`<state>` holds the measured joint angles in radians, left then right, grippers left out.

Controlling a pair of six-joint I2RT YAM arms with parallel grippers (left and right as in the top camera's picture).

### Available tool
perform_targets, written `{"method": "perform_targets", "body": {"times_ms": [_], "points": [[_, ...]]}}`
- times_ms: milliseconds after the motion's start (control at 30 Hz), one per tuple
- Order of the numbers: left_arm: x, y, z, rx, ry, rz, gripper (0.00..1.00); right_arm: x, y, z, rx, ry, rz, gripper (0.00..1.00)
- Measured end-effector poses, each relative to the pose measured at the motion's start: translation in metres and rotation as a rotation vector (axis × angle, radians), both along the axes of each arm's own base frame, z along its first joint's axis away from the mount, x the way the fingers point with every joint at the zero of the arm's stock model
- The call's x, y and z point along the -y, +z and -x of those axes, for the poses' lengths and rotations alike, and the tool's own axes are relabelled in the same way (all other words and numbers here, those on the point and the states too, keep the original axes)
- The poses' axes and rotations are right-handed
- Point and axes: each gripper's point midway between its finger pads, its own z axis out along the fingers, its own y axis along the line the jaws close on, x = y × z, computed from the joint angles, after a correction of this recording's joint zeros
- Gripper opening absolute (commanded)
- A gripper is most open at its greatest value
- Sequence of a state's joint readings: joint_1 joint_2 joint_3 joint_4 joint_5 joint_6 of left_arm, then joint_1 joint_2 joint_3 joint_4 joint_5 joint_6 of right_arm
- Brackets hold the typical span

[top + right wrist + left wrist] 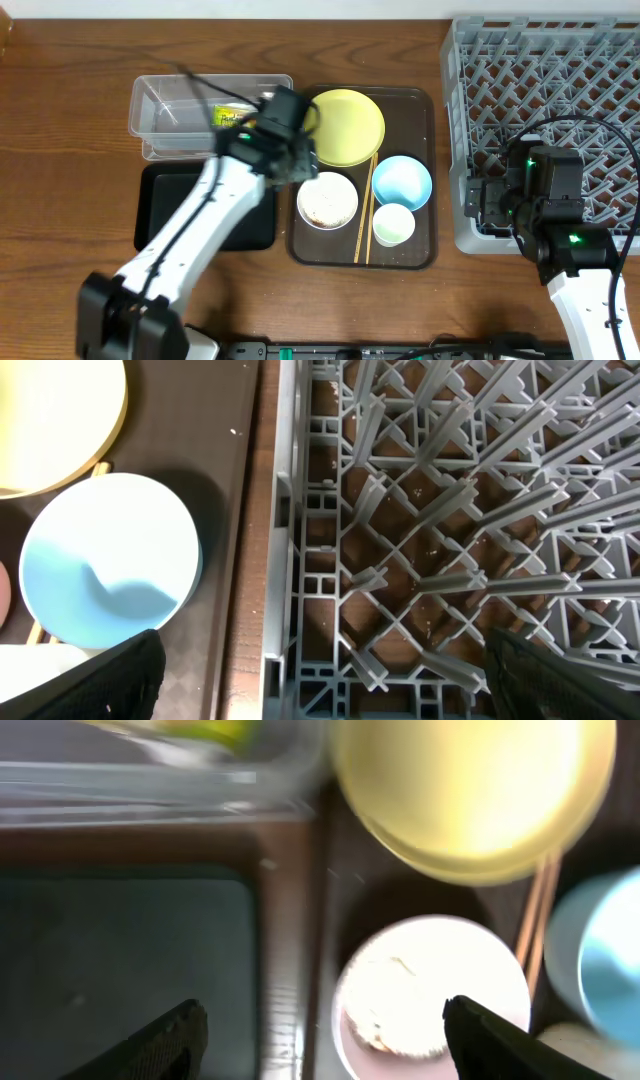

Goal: Sort waste into correct bins and load items into the dishwasher rack
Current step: 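Grasp the white bowl of rice with the left gripper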

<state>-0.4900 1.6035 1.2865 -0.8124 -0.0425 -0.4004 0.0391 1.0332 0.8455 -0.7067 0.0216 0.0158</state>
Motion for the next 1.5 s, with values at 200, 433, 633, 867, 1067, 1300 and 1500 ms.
{"method": "perform_targets", "body": {"times_ms": [200,433,633,867,1067,1300,1500], "points": [[0.042,-0.031,0.020,-0.063,-0.191,-0.055,0.76,0.000,0.000,0.000,0.000,0.000,0.000,0.99],[0.073,-0.052,0.035,-0.088,-0.302,-0.080,0.77,0.000,0.000,0.000,0.000,0.000,0.000,0.99],[0.088,-0.061,0.043,-0.095,-0.347,-0.089,0.75,0.000,0.000,0.000,0.000,0.000,0.000,0.99],[0.098,-0.077,0.048,-0.117,-0.382,-0.105,0.65,0.000,0.000,0.000,0.000,0.000,0.000,0.99],[0.098,-0.094,0.048,-0.145,-0.388,-0.125,0.47,0.000,0.000,0.000,0.000,0.000,0.000,0.99],[0.103,-0.095,0.044,-0.127,-0.392,-0.115,0.32,0.000,0.000,0.000,0.000,0.000,0.000,0.99],[0.104,-0.098,0.046,-0.135,-0.388,-0.117,0.30,0.000,0.000,0.000,0.000,0.000,0.000,0.99]]}}
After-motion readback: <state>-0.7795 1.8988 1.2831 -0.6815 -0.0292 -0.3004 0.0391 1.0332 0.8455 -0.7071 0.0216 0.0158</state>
